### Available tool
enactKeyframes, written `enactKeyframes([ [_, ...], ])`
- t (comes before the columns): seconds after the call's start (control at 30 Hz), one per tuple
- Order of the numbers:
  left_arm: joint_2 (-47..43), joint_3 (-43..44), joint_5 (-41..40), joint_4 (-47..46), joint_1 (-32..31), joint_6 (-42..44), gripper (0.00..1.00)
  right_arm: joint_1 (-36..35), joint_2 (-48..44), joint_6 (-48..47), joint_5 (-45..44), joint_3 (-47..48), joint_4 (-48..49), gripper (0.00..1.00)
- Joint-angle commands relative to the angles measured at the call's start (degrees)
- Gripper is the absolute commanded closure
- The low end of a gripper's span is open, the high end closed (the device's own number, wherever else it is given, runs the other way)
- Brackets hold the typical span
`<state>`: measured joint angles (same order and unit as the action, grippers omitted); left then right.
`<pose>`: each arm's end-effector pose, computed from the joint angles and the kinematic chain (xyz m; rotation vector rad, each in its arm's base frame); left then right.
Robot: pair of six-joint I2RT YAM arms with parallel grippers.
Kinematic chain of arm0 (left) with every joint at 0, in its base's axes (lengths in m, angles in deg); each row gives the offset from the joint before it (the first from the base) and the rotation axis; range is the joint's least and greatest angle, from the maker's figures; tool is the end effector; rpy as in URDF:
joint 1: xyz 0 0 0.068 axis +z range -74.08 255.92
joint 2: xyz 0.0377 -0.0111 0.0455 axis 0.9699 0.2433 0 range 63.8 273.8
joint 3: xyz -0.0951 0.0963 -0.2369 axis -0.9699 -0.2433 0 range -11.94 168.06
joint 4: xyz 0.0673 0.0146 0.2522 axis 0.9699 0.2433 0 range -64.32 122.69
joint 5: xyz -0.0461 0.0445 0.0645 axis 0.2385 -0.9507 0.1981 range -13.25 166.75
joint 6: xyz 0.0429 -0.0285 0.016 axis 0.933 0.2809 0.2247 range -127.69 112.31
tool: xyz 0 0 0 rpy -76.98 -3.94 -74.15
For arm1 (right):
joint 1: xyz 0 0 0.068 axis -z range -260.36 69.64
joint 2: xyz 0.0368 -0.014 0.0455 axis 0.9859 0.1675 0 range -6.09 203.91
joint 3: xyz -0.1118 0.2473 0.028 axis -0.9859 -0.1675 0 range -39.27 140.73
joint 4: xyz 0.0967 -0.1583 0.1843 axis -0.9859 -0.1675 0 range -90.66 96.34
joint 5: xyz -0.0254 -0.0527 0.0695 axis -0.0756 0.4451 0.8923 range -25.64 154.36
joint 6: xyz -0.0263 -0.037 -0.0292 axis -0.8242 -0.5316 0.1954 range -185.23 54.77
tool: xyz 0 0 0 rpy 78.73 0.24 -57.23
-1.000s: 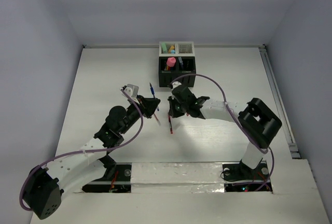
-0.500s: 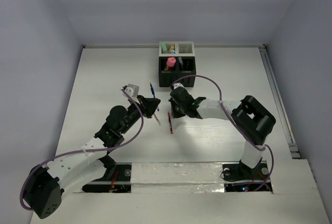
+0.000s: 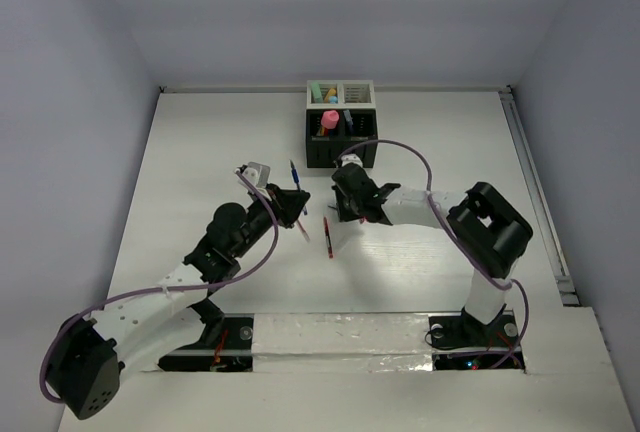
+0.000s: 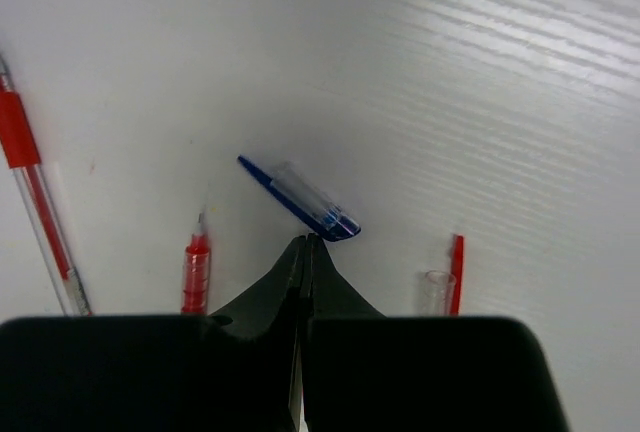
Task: Sort the stationery into containers
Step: Move the pen cap to the center of the board.
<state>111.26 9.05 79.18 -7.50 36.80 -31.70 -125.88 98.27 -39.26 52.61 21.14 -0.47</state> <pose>0.1513 -0.1250 0.2654 0.2361 1.5038 -0.9235 0.2659 0.2606 0.1581 -0.3279 2.4334 0.3061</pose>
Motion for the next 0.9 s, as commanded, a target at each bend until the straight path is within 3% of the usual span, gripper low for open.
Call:
enactKeyframes([
  [0.0,0.3,-0.3,0.1,-3.0,0.2,0.6,1.00,2.4,2.3,-1.7,-3.4,2.0,1.4,1.00],
  [0.5,-0.1,-0.3,-0.1,-2.8,0.2,0.8,1.00,4.5,6.2,-1.5,-2.7,6.1,6.2,1.00],
  [0.7,0.2,-0.3,0.1,-3.1,0.2,0.6,1.00,4.5,0.4,-0.5,-1.4,5.1,2.2,0.76],
  [0.87,0.2,-0.3,0.5,-3.4,0.2,0.5,1.00,4.5,-1.1,1.0,2.1,5.4,0.0,0.62],
])
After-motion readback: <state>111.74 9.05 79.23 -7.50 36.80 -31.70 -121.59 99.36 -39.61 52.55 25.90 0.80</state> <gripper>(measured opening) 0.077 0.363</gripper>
